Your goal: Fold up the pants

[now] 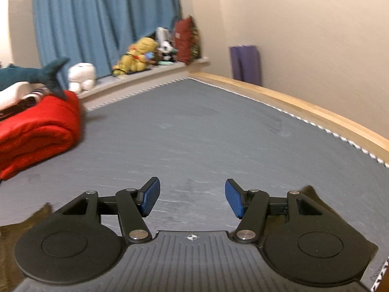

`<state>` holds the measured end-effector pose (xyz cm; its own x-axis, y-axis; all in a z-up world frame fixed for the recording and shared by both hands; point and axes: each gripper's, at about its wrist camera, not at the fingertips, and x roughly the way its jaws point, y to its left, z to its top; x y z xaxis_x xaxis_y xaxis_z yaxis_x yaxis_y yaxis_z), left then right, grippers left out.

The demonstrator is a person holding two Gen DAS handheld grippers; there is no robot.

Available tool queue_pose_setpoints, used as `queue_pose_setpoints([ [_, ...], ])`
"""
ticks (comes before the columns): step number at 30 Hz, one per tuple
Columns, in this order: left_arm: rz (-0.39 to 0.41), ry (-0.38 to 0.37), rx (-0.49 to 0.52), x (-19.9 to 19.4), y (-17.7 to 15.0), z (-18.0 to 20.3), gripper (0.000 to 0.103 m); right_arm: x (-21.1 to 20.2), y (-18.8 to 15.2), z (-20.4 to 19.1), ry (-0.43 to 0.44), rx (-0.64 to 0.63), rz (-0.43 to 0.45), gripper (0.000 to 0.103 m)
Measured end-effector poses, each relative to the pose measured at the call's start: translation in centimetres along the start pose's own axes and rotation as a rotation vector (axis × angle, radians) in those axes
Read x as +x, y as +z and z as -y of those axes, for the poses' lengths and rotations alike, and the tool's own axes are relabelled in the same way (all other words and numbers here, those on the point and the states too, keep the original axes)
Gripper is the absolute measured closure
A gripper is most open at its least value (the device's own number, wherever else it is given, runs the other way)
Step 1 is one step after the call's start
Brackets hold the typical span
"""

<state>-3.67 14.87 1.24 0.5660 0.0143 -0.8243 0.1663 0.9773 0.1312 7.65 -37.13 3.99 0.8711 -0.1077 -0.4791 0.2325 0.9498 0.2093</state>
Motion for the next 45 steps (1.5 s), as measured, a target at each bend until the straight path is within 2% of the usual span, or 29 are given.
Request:
queue_pose_setpoints([
  [5, 0.154, -0.039, -0.103, -4.3, 5.1, 2.2, 0.030, -2.5, 0.8, -3.3, 0.086, -0.022, 0.028, 0.042],
  [7, 0.218, -0.054, -0.160, -6.1, 6.9, 2.6, 0.021, -3.5, 0.8, -4.6, 0.122, -0.049, 0.044, 0.041],
  [11, 0.280, -0.048, -0.257, -7.8, 9.1, 3.3, 0.021, -5.5, 0.7, -7.3, 0.195, -0.092, 0.050, 0.037],
  [14, 0.320, -0.042, -0.280, -7.4, 10.4, 4.0, 0.022, -6.8, 0.9, -9.0, 0.254, -0.083, 0.058, 0.033],
  [15, 0.318, -0.044, -0.269, -6.9, 10.7, 4.3, 0.028, -7.2, 0.8, -9.7, 0.275, -0.076, 0.056, 0.032],
  [16, 0.314, -0.054, -0.255, -6.3, 10.7, 4.5, 0.041, -7.5, 0.6, -10.3, 0.297, -0.068, 0.050, 0.031],
  [17, 0.304, -0.072, -0.241, -5.2, 10.6, 4.8, 0.050, -7.7, 0.3, -10.8, 0.317, -0.063, 0.041, 0.030],
  [18, 0.290, -0.085, -0.234, -4.3, 10.4, 4.8, 0.068, -7.8, -0.1, -11.6, 0.340, -0.066, 0.025, 0.030],
  [19, 0.278, -0.096, -0.227, -3.3, 10.2, 4.8, 0.082, -7.9, -0.5, -12.4, 0.360, -0.076, 0.011, 0.030],
  [21, 0.212, -0.089, -0.214, -0.9, 10.1, 4.8, 0.086, -7.9, -1.8, -13.9, 0.382, -0.111, 0.006, 0.030],
  [23, 0.222, -0.110, -0.220, -0.1, 10.4, 4.4, 0.086, -7.6, -3.3, -15.2, 0.381, -0.154, 0.004, 0.030],
  [27, 0.217, -0.094, -0.236, 0.9, 10.9, 3.6, 0.084, -4.9, -6.0, -17.5, 0.378, -0.249, -0.023, 0.031],
  [32, 0.174, -0.107, -0.242, 2.6, 11.1, 2.8, 0.077, -0.2, -7.5, -19.6, 0.367, -0.308, -0.099, 0.031],
  [35, 0.133, -0.093, -0.268, 4.2, 11.2, 1.9, 0.074, 3.6, -8.8, -20.9, 0.355, -0.341, -0.180, 0.031],
  [38, 0.095, -0.094, -0.320, 5.5, 11.2, 0.8, 0.067, 6.7, -10.0, -22.1, 0.340, -0.353, -0.240, 0.031],
  [40, 0.088, -0.083, -0.336, 5.9, 11.3, 0.4, 0.058, 8.6, -10.5, -22.3, 0.334, -0.342, -0.276, 0.030],
  [45, 0.080, -0.069, -0.362, 6.4, 11.7, -0.1, 0.057, 11.3, -10.7, -22.1, 0.350, -0.306, -0.338, 0.025],
])
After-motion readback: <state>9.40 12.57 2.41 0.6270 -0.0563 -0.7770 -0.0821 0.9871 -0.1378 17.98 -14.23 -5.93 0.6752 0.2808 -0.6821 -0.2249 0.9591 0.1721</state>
